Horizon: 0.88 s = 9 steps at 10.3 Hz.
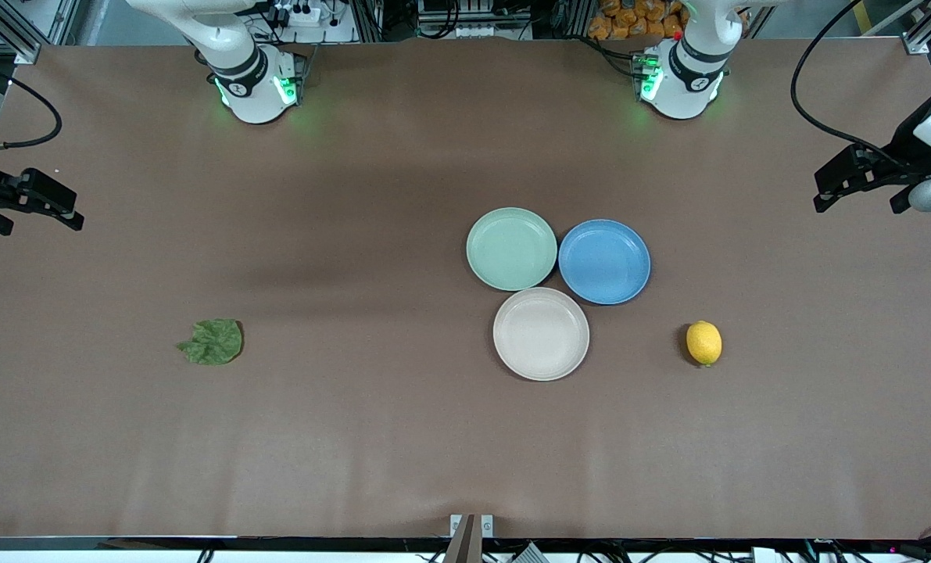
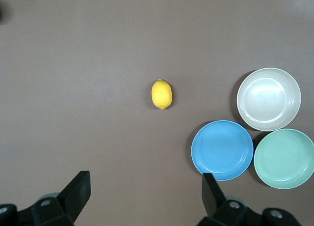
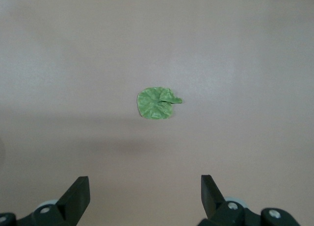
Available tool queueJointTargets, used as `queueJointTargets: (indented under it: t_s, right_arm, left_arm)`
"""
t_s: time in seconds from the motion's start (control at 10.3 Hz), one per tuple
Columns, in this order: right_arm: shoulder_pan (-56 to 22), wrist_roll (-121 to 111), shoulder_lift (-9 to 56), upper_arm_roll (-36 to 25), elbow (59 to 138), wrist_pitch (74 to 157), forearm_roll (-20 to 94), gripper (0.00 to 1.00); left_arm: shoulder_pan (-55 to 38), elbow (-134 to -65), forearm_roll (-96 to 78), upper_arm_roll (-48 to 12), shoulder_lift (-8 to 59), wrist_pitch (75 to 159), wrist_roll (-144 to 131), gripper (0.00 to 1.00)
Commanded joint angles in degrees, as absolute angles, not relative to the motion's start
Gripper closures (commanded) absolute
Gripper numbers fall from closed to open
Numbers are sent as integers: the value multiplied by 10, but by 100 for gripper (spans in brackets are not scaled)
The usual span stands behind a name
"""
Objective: Pick lemon and lettuce from plates
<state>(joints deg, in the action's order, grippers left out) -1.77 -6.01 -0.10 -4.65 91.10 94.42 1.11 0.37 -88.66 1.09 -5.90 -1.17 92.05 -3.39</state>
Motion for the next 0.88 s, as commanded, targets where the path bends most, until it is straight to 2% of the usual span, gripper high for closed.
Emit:
queueJointTargets:
  t_s: [0.0,0.78]
  right_arm:
    - [-3,-57,-18,-33,923,951,4,0]
    - [-2,-57,-16,-22,927,943,2,0]
  left_arm:
    - [5,-868,2,-62,-4,905,-27,0]
    - [6,-868,2,-63,-4,904,-27,0]
